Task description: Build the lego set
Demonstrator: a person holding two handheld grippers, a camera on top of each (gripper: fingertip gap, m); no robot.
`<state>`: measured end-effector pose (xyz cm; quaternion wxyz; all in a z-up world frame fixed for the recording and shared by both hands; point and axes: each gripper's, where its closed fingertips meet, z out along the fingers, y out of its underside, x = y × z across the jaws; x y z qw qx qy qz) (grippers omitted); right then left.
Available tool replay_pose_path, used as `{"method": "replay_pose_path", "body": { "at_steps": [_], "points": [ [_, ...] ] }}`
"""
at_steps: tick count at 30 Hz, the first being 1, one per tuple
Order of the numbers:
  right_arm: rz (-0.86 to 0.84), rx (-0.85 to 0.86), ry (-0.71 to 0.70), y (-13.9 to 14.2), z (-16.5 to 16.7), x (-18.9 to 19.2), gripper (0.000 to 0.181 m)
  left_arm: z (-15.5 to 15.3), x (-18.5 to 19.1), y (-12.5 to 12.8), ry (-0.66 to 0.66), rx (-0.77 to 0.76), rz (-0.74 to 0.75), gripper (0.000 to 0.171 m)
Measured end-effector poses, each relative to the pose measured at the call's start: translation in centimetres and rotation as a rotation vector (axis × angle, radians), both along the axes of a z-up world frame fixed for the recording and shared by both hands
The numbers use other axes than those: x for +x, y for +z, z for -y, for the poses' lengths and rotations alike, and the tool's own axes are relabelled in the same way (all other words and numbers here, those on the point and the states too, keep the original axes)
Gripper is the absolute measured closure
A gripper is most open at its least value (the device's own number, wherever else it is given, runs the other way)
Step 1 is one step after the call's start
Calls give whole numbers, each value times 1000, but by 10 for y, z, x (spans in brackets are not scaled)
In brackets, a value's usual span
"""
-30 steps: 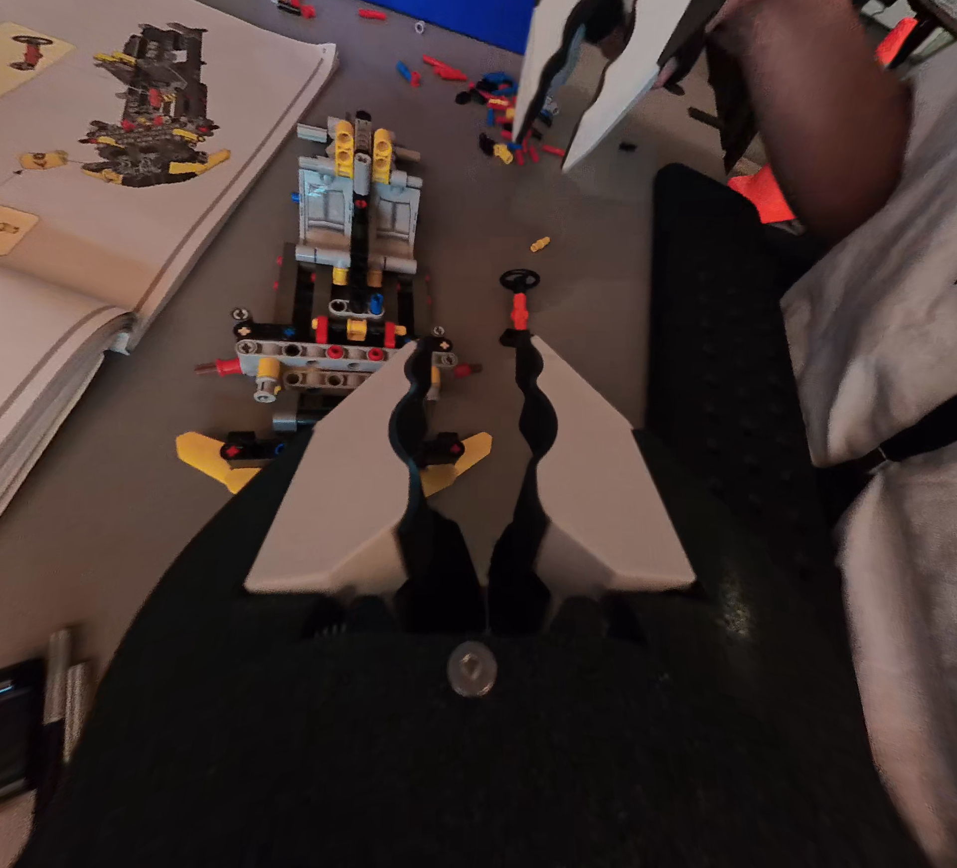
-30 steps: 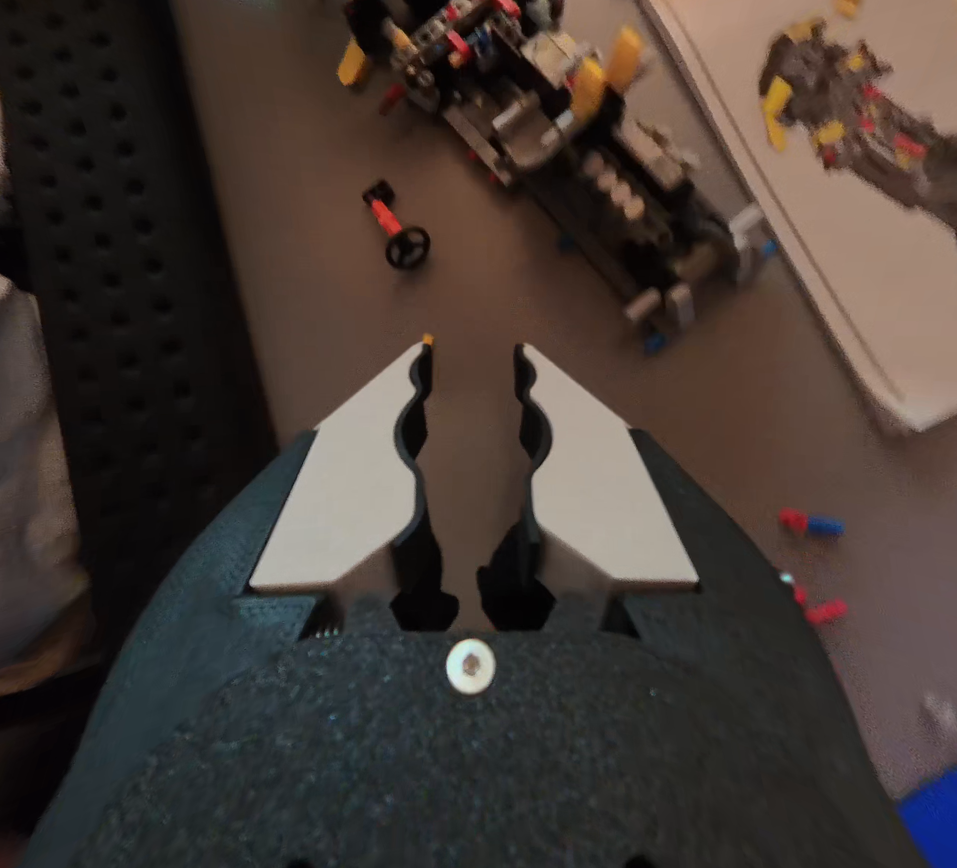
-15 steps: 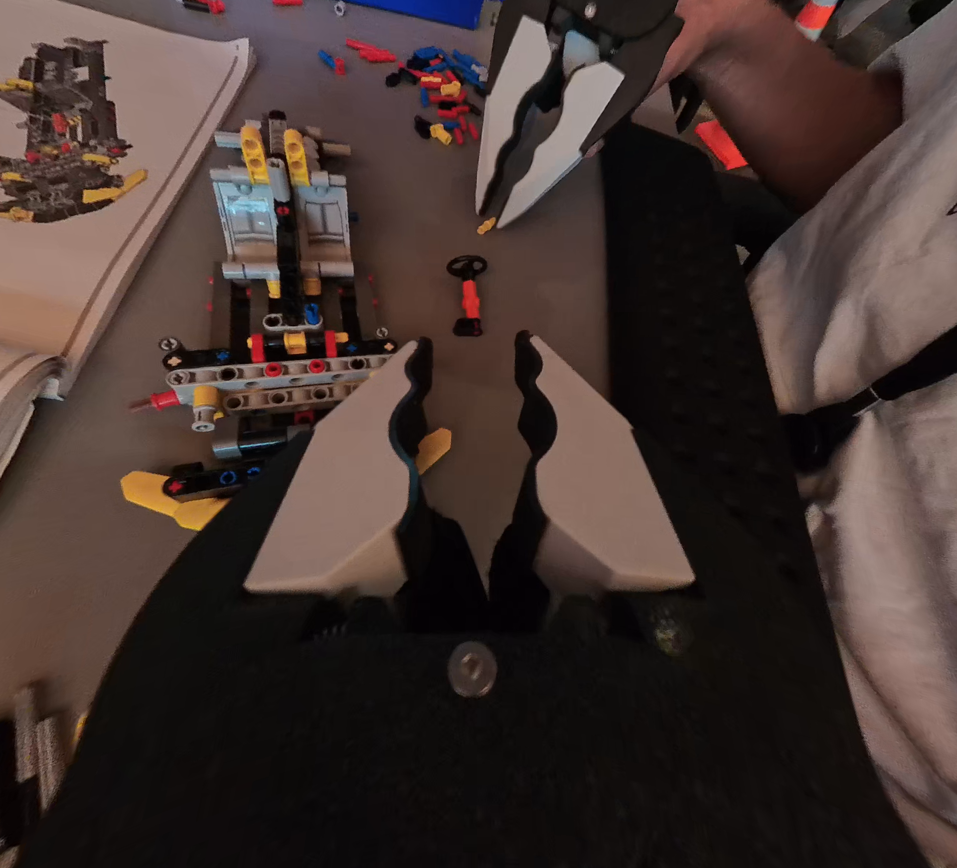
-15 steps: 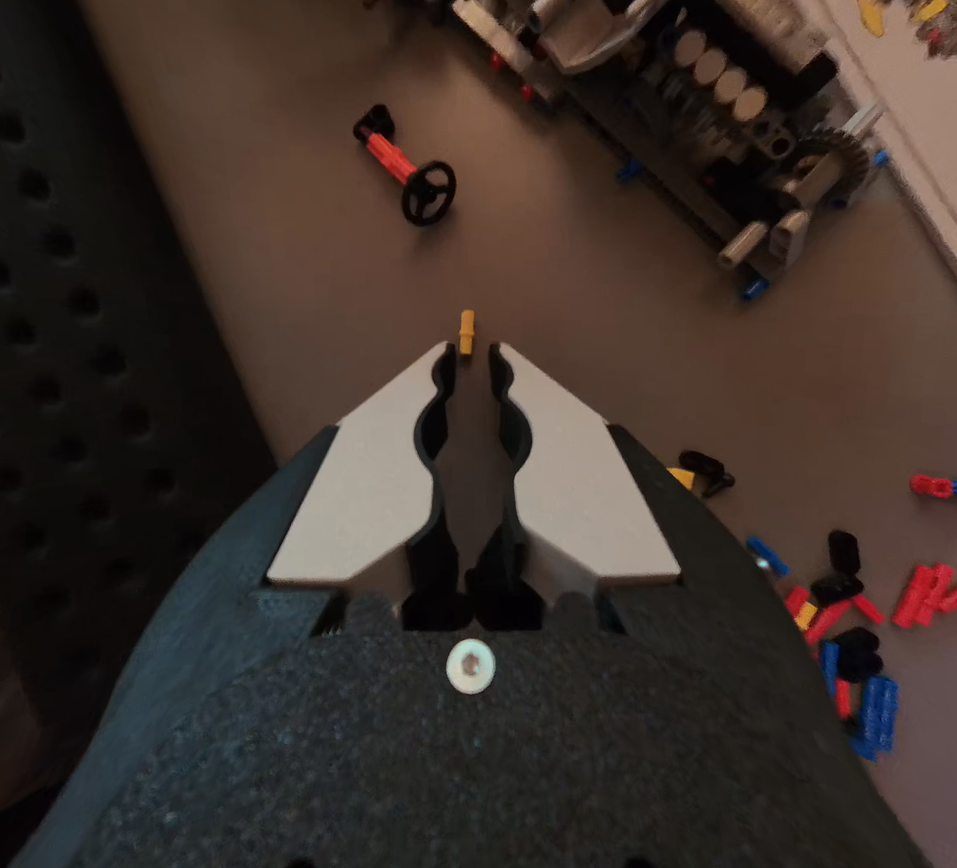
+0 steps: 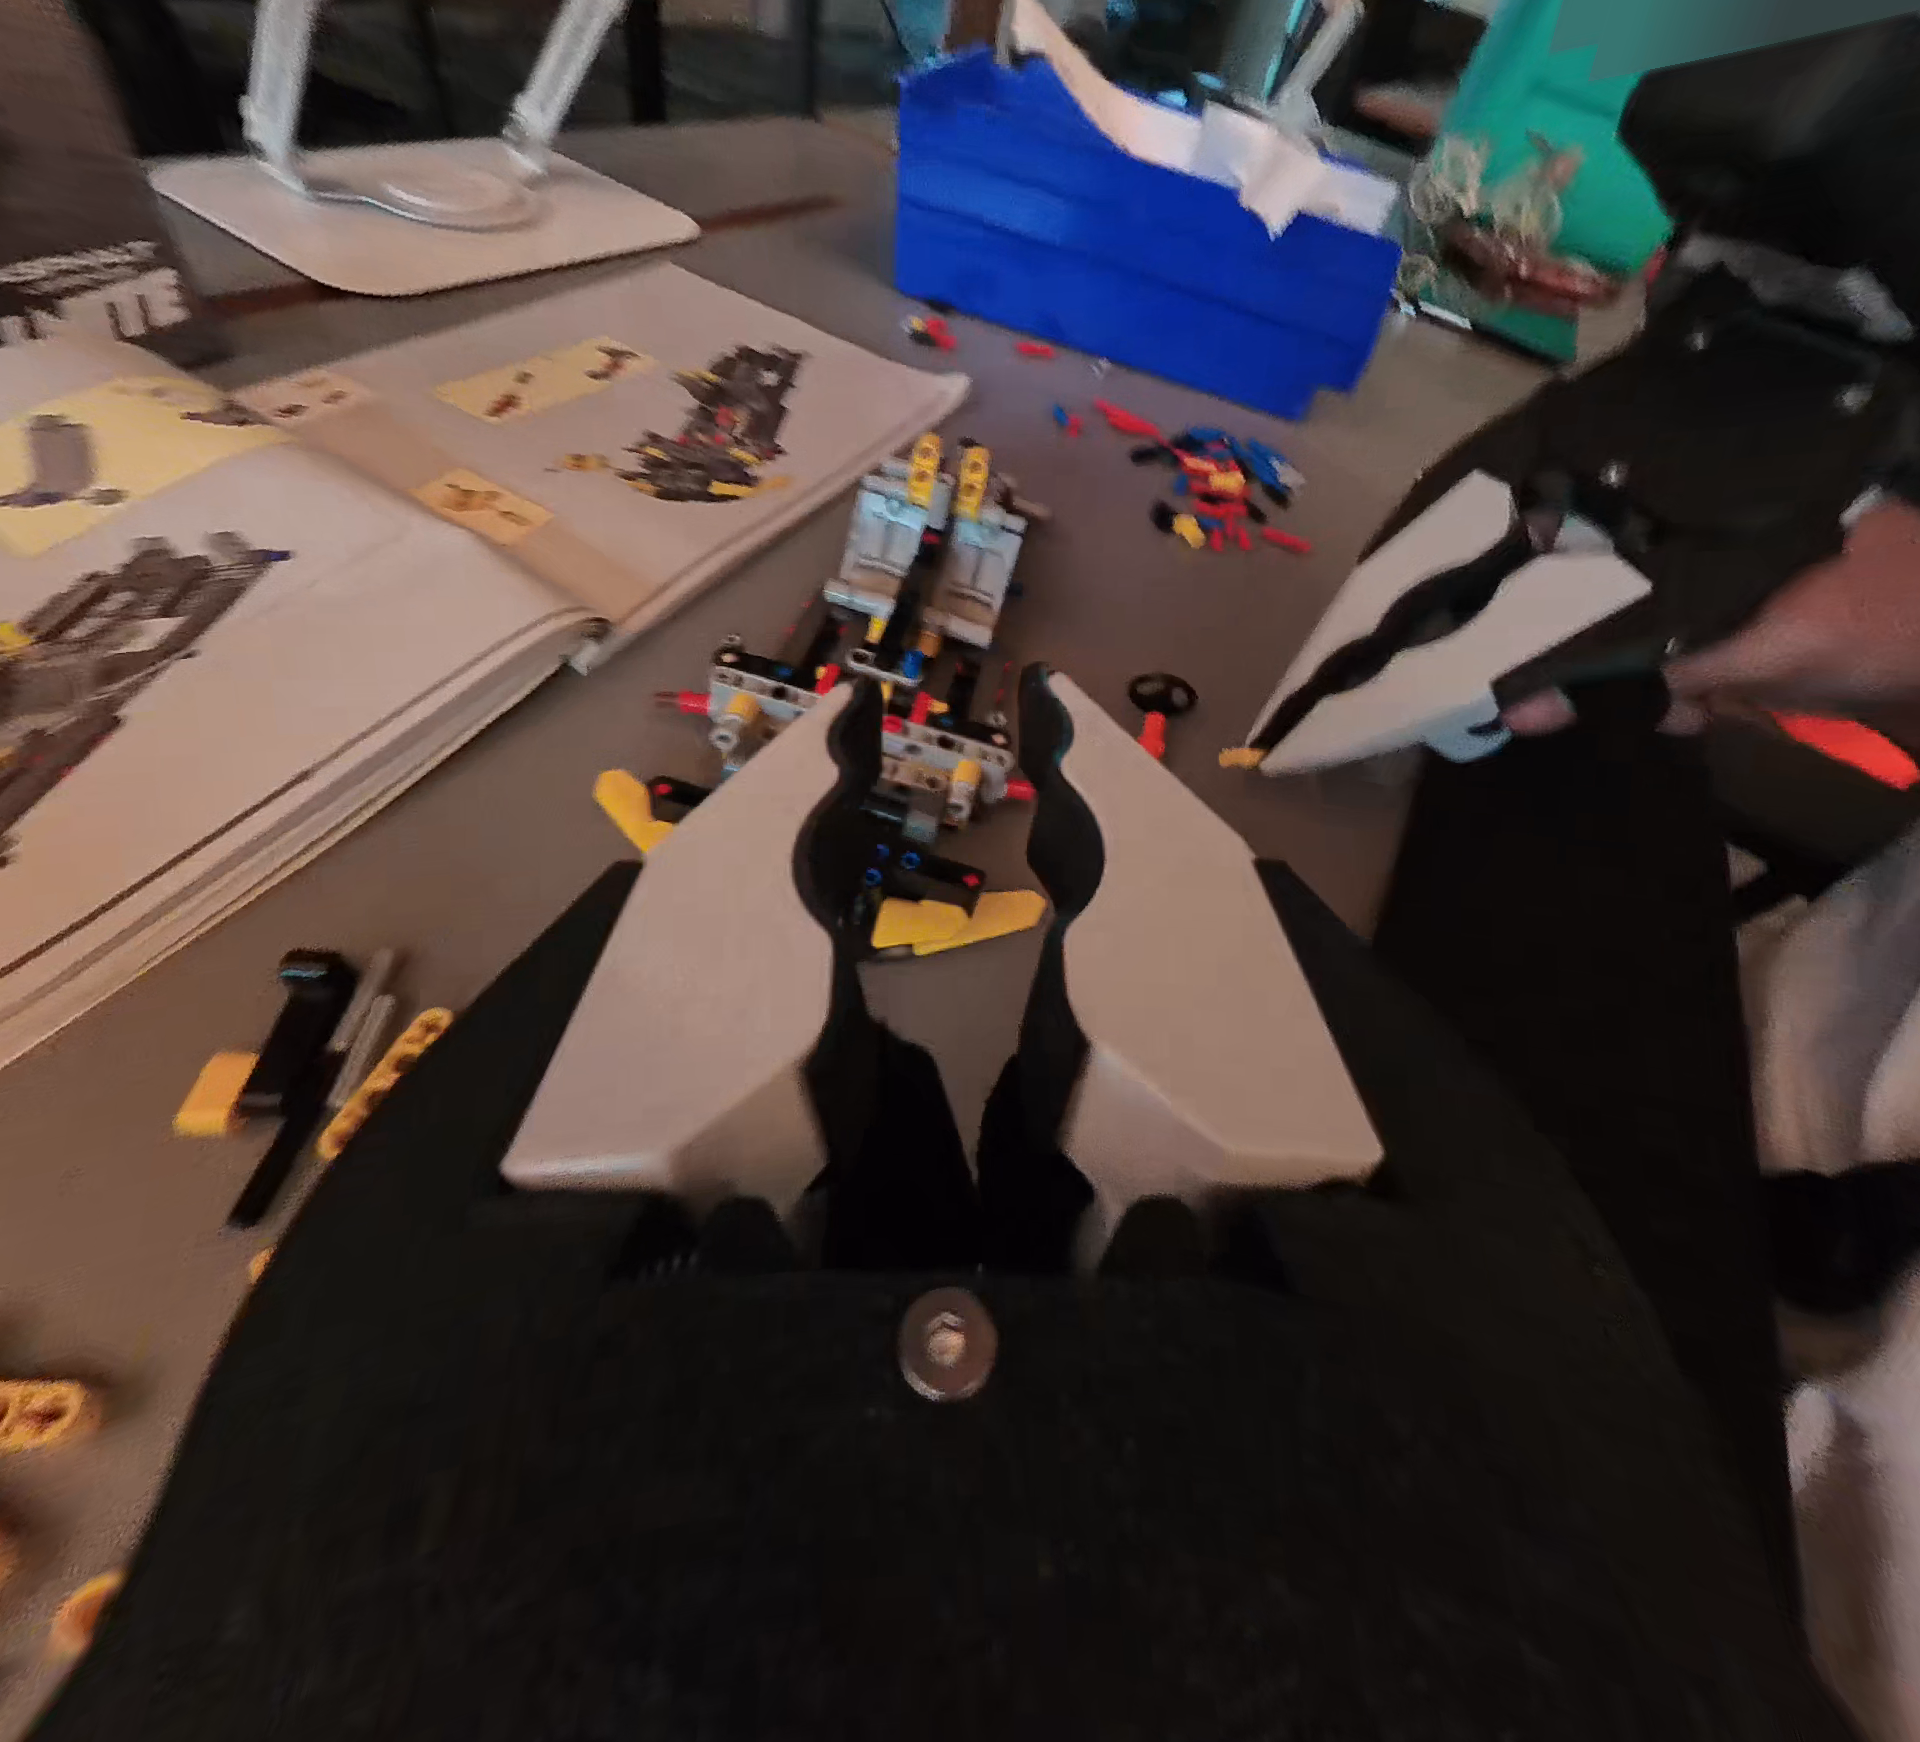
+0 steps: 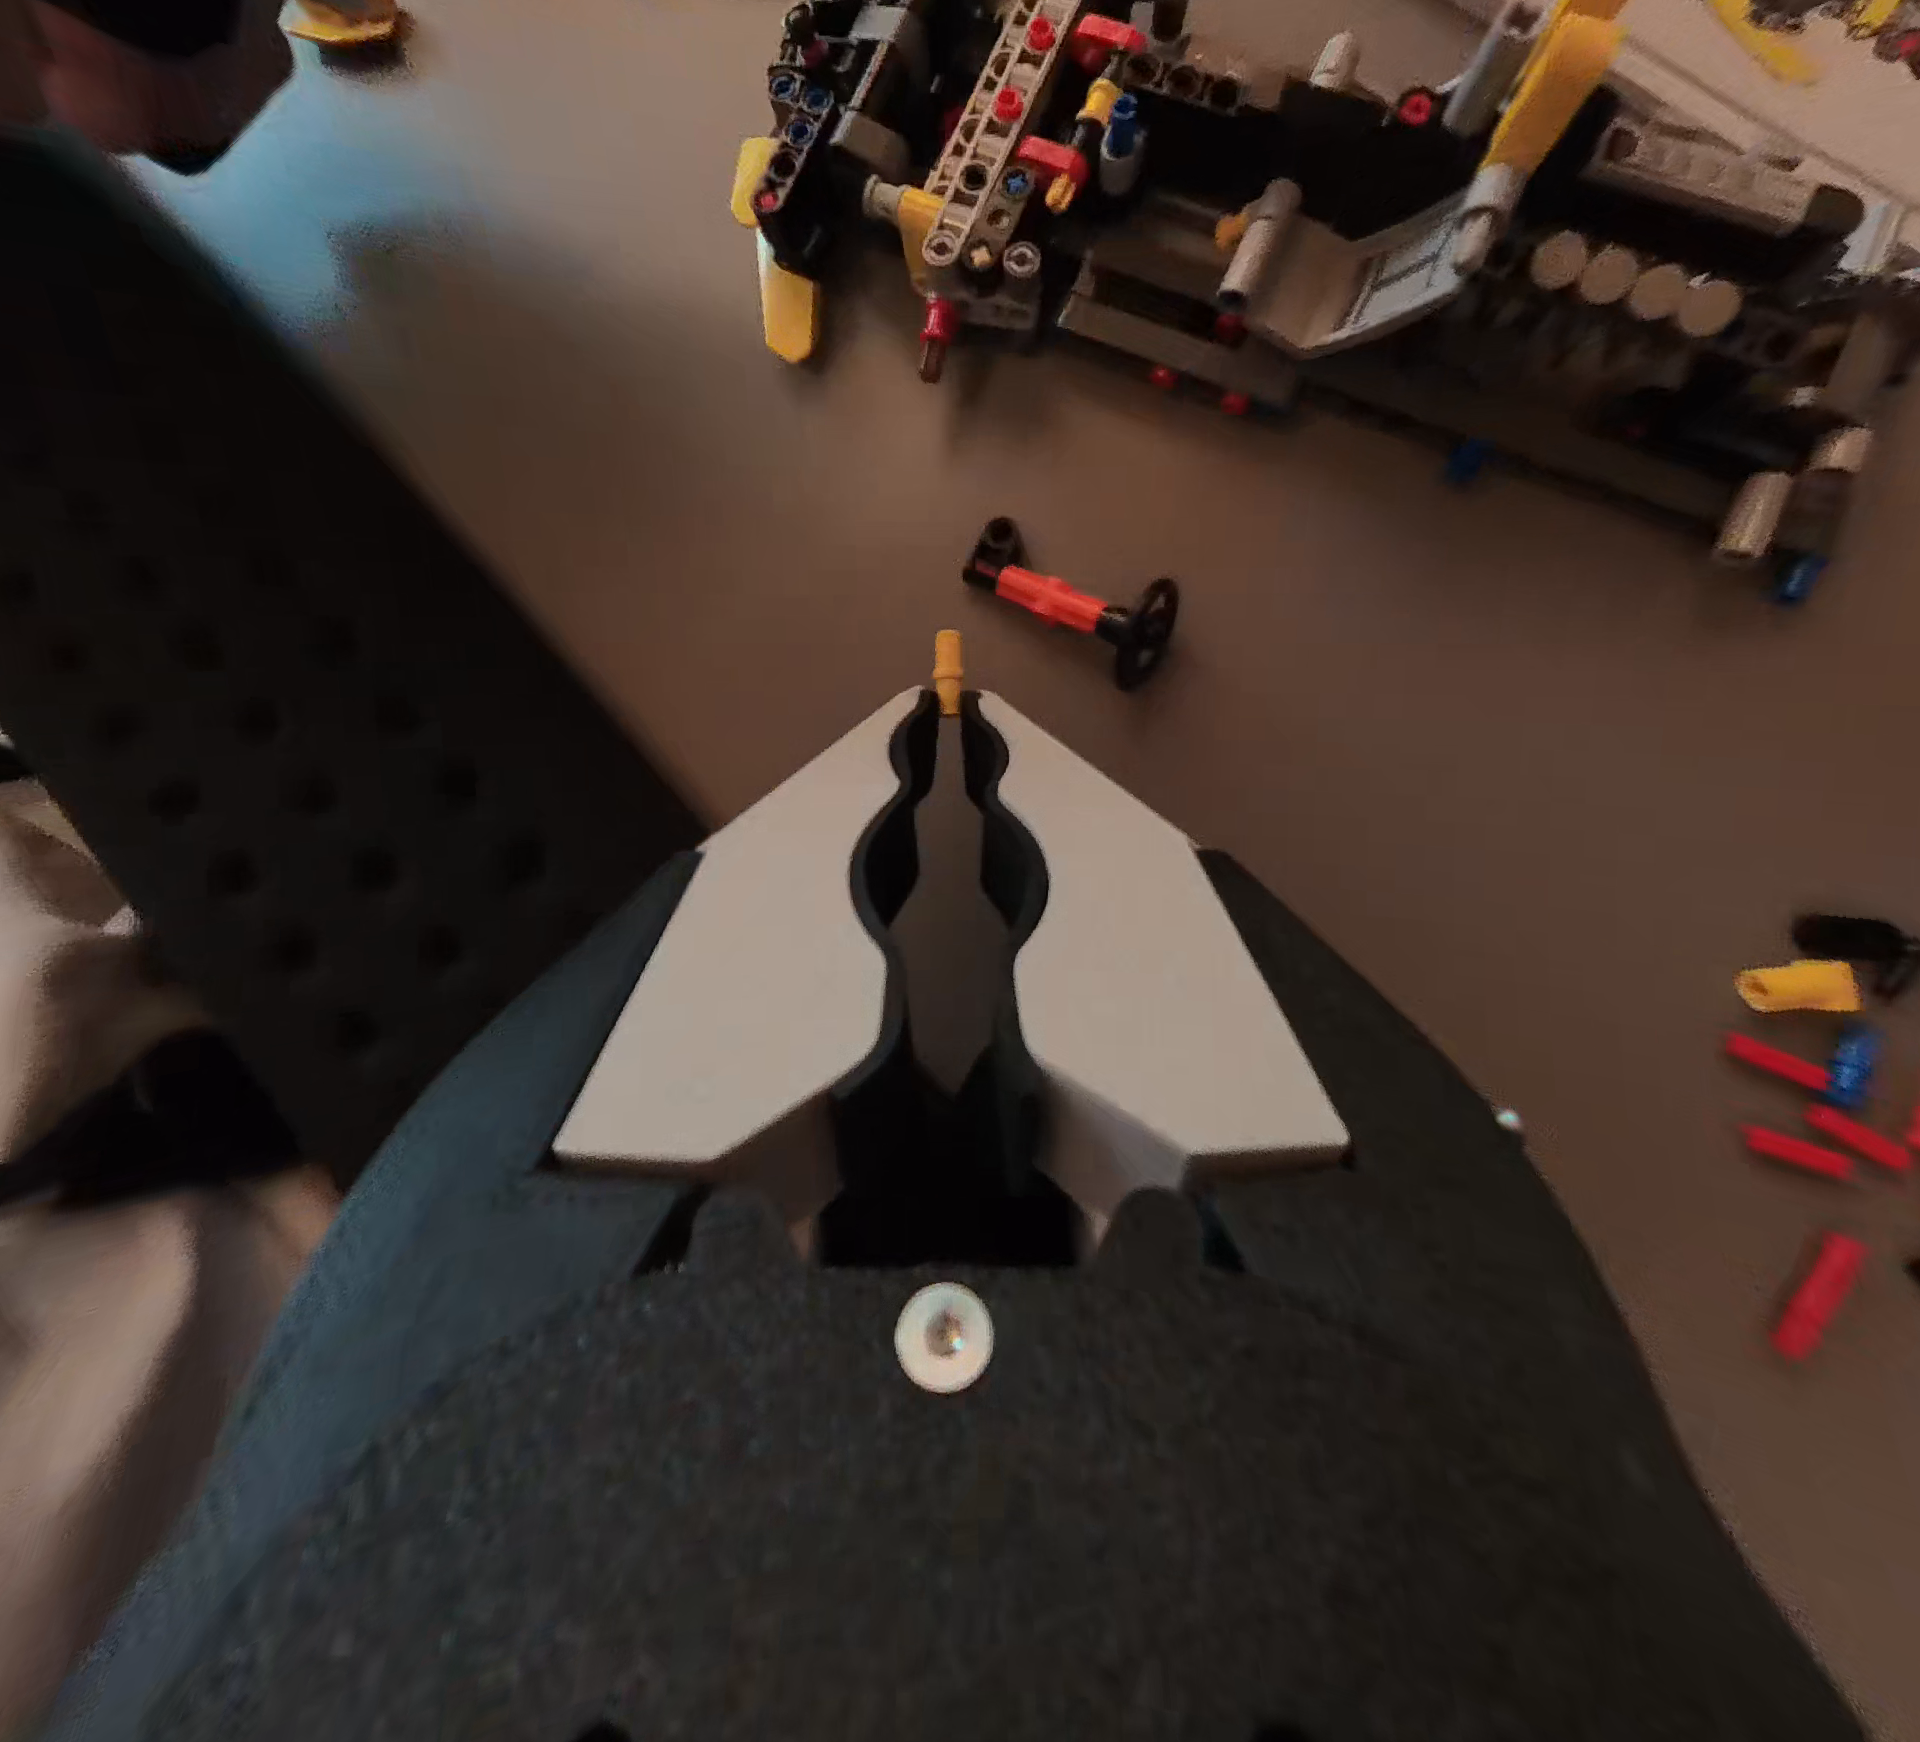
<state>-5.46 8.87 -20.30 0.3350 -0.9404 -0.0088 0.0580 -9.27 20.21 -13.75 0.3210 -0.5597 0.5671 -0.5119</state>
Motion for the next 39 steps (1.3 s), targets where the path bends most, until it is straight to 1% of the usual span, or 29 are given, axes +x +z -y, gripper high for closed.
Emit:
{"method": "replay_pose_path", "body": {
  "at_steps": [3, 5, 8, 11, 14, 15, 17, 19, 21, 23, 25, 28, 30, 32, 33, 34, 35, 37, 39],
  "points": [
    [21, -41, -9, -11, -3, 0, 177, -14, -4, 3, 40, -4, 17, 148],
    [19, -68, -1, -19, -1, 0, 177, -23, -6, 1, 61, -2, 15, 149],
    [24, -64, 1, -20, -2, 0, 177, -31, -7, -1, 92, 12, 15, 149],
    [18, -45, -10, -20, -4, 1, 177, -43, -11, 3, 157, 49, 43, 149],
    [4, -36, -14, -19, -5, 2, 177, -59, -15, 0, 229, 37, 33, 150],
    [11, -28, -17, -18, -5, 3, 174, -63, -17, -1, 246, 26, 27, 150],
    [25, 32, -24, -8, -7, 11, 169, -74, -21, 2, 287, 11, 28, 150],
    [25, 113, -30, 9, -10, 23, 167, -91, -34, 7, 366, 14, 20, 150],
    [27, 197, -65, 25, -13, 44, 168, -106, -55, 7, 457, -11, -67, 148],
    [18, 273, -95, 35, -17, 65, 167, -114, -81, -2, 548, -71, -194, 141],
    [20, 346, -131, 41, -23, 84, 168, -111, -102, -8, 603, -97, -244, 140],
    [68, 474, -160, 44, -33, 105, 170, -94, -121, -17, 603, -61, -279, 137],
    [51, 531, -152, 52, -37, 105, 173, -86, -127, -24, 621, -25, -256, 138],
    [16, 608, -148, 65, -38, 103, 175, -76, -129, -22, 623, -18, -199, 143],
    [16, 613, -145, 64, -38, 103, 176, -77, -133, -16, 651, -3, -172, 144],
    [24, 583, -148, 59, -38, 104, 176, -79, -138, -12, 689, 6, -157, 144],
    [32, 555, -149, 53, -38, 105, 176, -82, -146, -16, 735, -1, -181, 144],
    [32, 528, -143, 48, -39, 104, 176, -86, -166, -36, 790, -29, -319, 143],
    [46, 536, -141, 50, -39, 104, 177, -86, -182, -54, 794, -32, -437, 135]
  ]
}}
